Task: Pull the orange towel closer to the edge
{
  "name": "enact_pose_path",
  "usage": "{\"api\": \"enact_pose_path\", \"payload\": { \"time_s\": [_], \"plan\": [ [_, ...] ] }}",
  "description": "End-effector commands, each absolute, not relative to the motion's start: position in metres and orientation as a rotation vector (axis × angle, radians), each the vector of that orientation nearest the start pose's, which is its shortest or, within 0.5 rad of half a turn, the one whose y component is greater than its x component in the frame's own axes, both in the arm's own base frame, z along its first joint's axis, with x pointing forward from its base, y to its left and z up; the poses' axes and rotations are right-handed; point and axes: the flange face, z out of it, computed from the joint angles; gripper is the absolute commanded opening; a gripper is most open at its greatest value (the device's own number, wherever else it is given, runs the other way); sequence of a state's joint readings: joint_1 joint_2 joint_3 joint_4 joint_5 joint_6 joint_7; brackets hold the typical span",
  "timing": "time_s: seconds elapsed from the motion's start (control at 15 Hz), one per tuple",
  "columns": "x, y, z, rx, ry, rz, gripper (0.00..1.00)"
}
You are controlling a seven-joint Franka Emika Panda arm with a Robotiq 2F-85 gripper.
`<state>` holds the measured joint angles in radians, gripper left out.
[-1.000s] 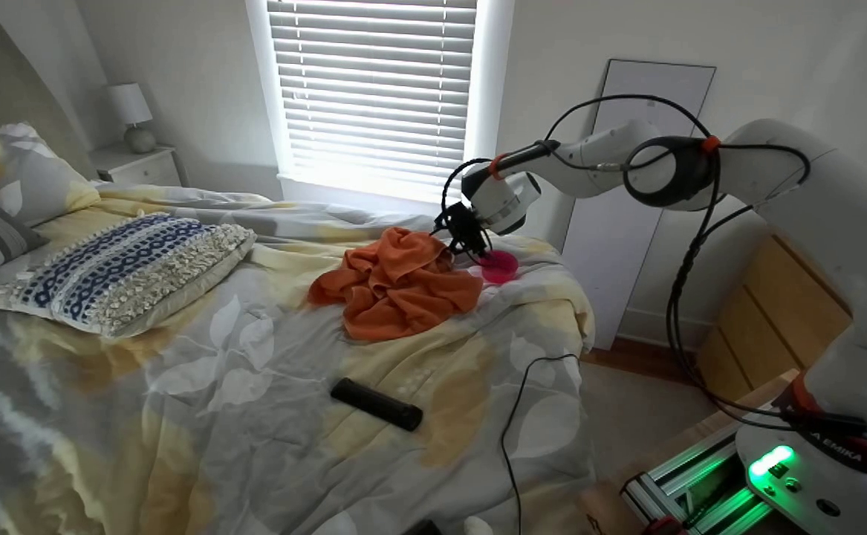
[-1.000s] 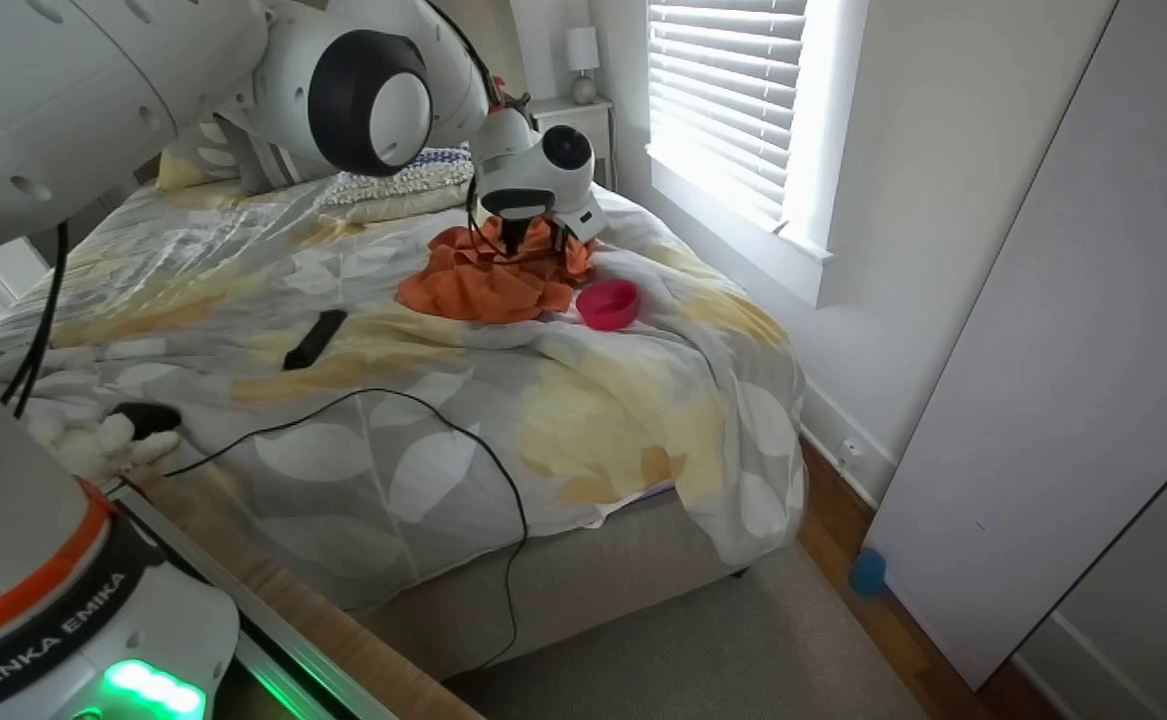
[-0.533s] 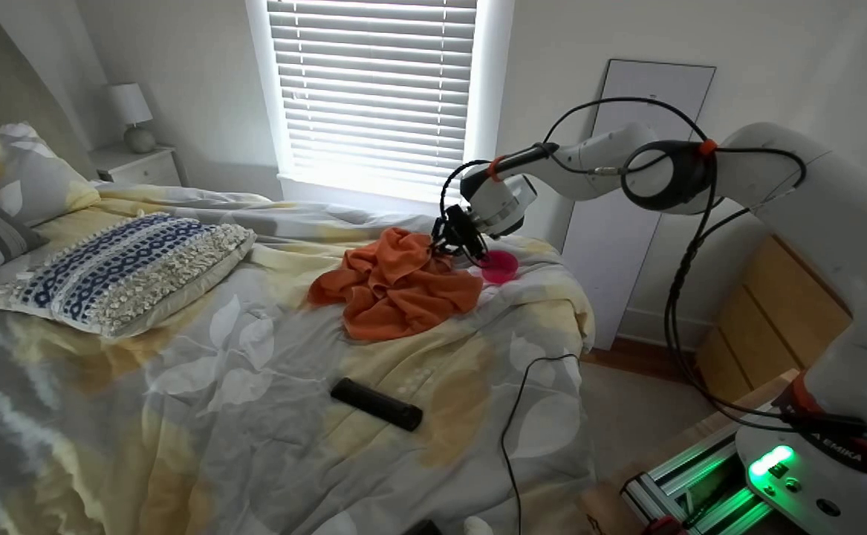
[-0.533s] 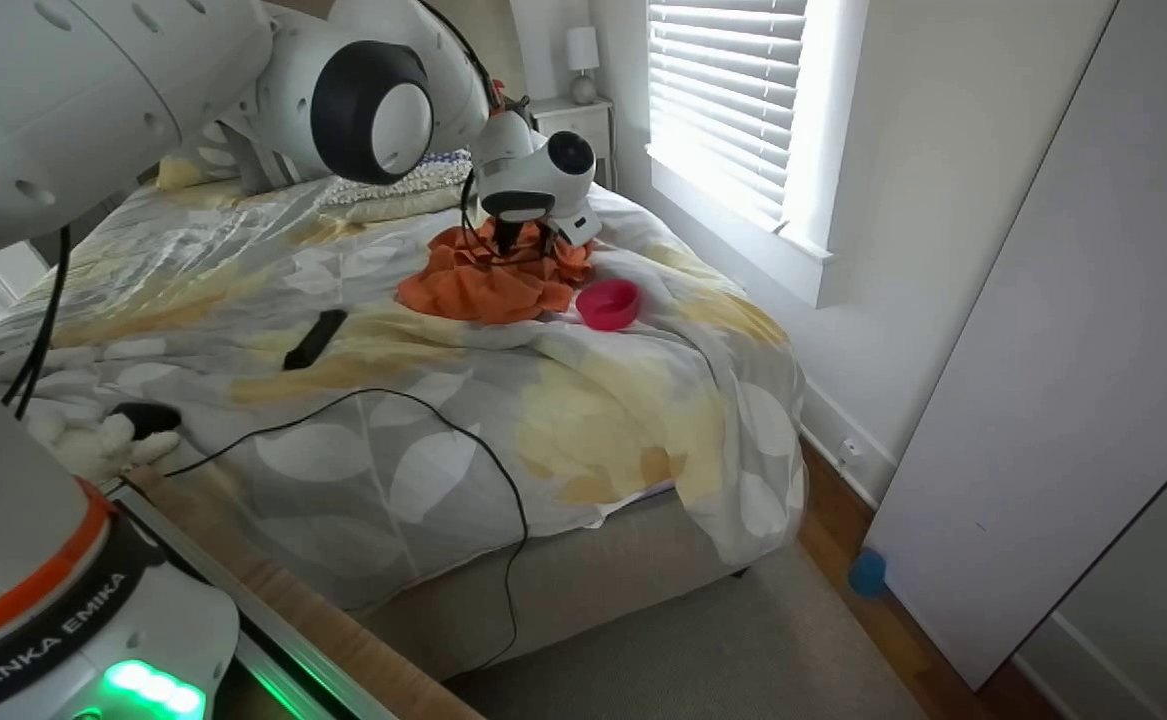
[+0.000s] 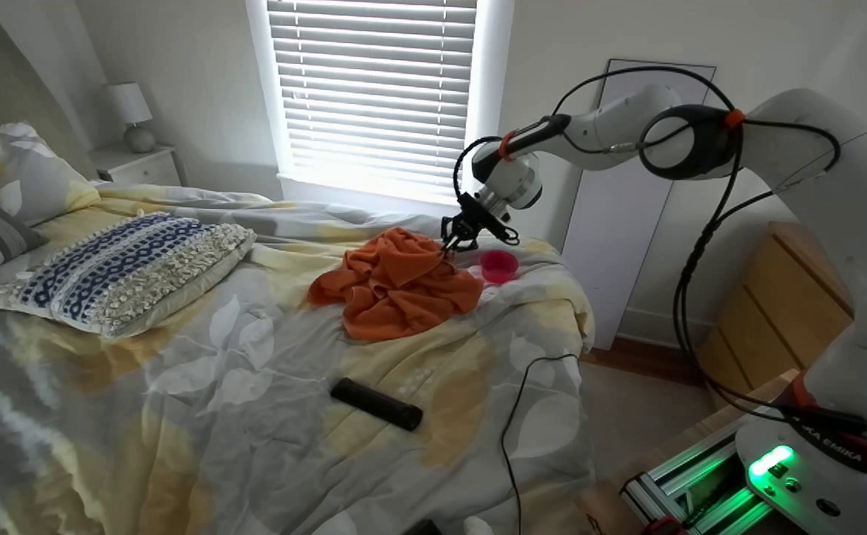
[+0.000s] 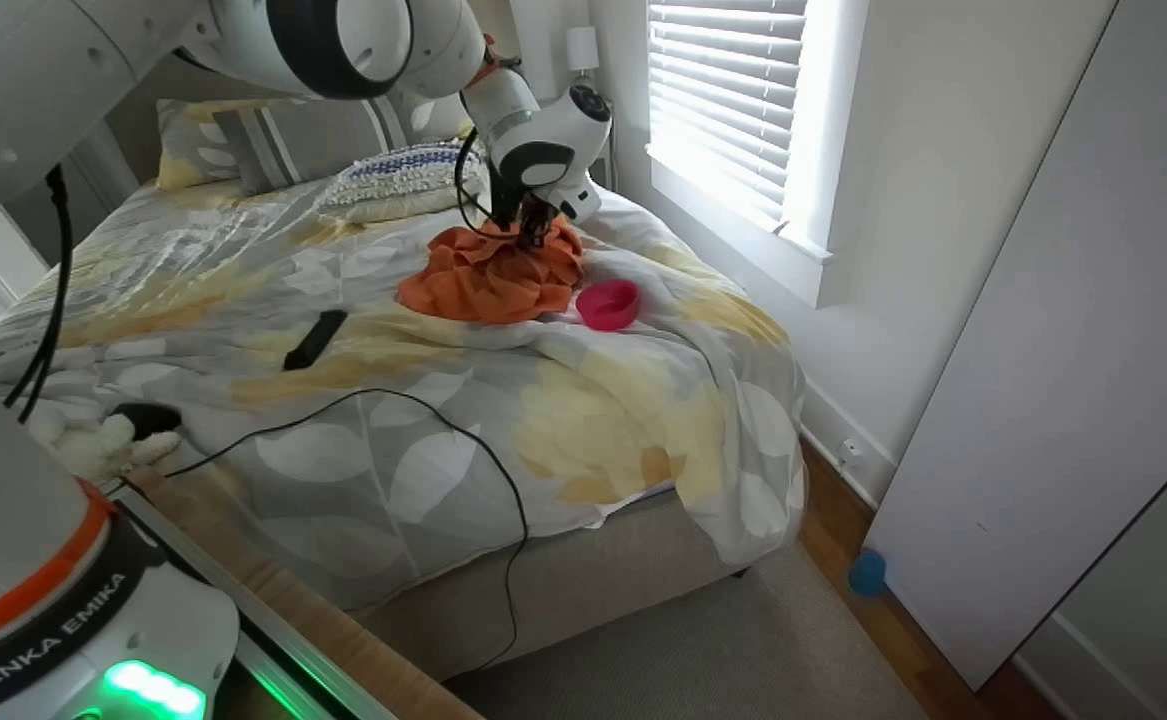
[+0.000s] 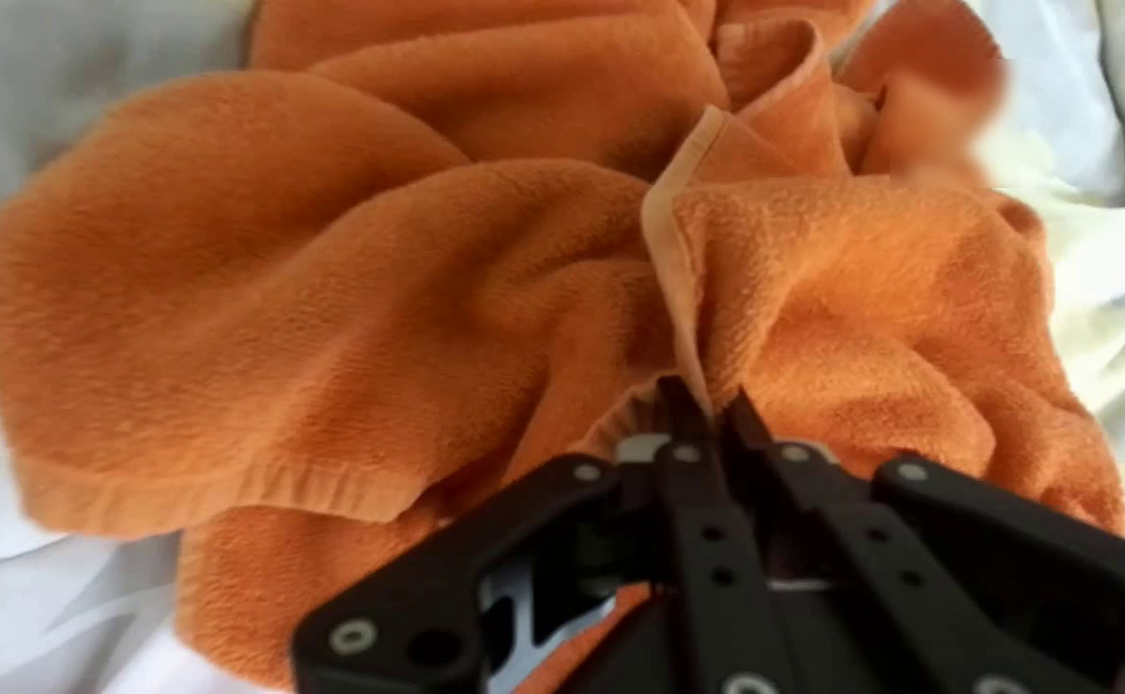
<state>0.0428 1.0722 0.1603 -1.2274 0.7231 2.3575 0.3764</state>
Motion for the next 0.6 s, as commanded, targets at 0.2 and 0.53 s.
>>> {"api": "enact_pose_path", "payload": {
  "time_s": [0.2,0.53],
  "plan": [
    [0.677,0.080,0.210,-2.587,0.826,0.424,0.02],
    [0.603,0.062,0.255,-2.758,0.745,0.682,0.02]
  ]
}}
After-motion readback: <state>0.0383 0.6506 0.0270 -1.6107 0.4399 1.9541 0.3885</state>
